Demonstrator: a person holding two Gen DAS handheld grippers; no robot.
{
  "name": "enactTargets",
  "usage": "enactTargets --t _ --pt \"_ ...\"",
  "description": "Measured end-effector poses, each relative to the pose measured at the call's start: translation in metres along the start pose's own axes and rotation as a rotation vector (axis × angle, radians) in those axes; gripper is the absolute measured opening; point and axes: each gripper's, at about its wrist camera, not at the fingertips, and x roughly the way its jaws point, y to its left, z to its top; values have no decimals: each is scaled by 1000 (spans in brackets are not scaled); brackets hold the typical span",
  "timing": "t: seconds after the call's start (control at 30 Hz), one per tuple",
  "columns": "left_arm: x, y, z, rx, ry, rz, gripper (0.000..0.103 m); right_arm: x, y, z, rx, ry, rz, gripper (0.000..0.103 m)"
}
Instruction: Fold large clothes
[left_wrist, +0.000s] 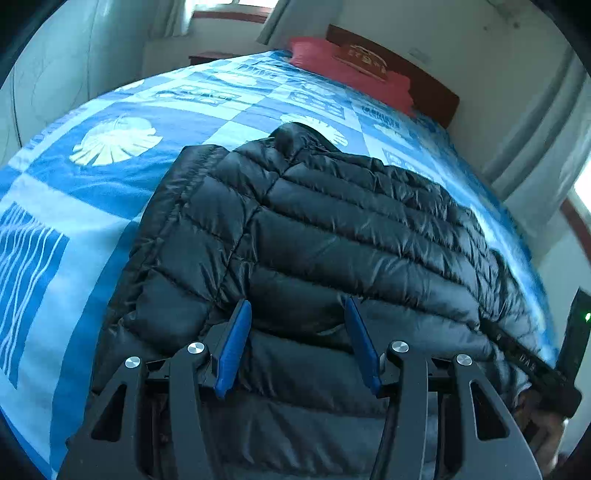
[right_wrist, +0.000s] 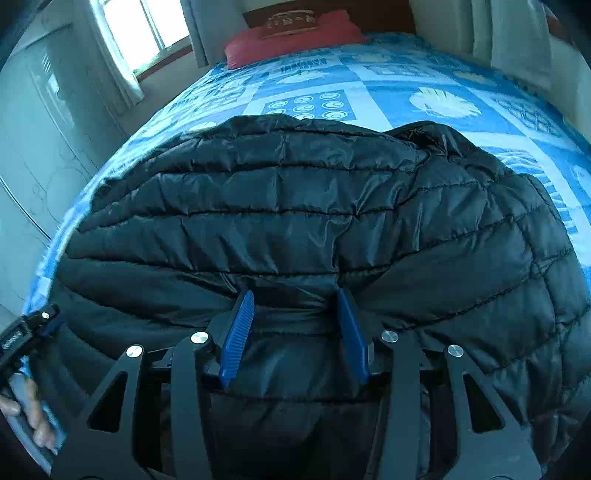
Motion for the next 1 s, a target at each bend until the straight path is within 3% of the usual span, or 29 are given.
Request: enactTargets --t 0.1,0.23,0.33,0.43,0.5,0.6,0.67,0.73,0.8,0.87,1.0 --pt "-17 -7 6 -1 -25 -27 52 -12 -3 14 56 -23 51 46" --pt "-14 -26 24 34 -78 -52 53 -6 2 32 55 -60 41 46" --pt "28 -31 26 77 19 11 53 26 9 31 19 1 12 49" --pt "33 -42 31 154 29 77 52 25 16 39 -15 21 -15 48" --pt "16 -51 42 159 3 9 52 10 19 52 -2 -29 9 48" --pt "5 -65 62 181 -80 -20 52 9 29 73 -16 -73 17 48" --pt "14 -72 76 184 -92 -34 52 22 32 83 -18 -64 19 48" --pt "37 -74 84 181 -62 -4 52 45 35 87 -26 -29 -1 48" --pt "65 -72 84 190 8 55 52 81 32 81 -28 69 -18 49" --pt "94 -67 77 197 76 88 52 90 28 77 -11 67 -5 49" --pt "97 -70 74 226 65 126 52 85 28 79 0 71 4 49"
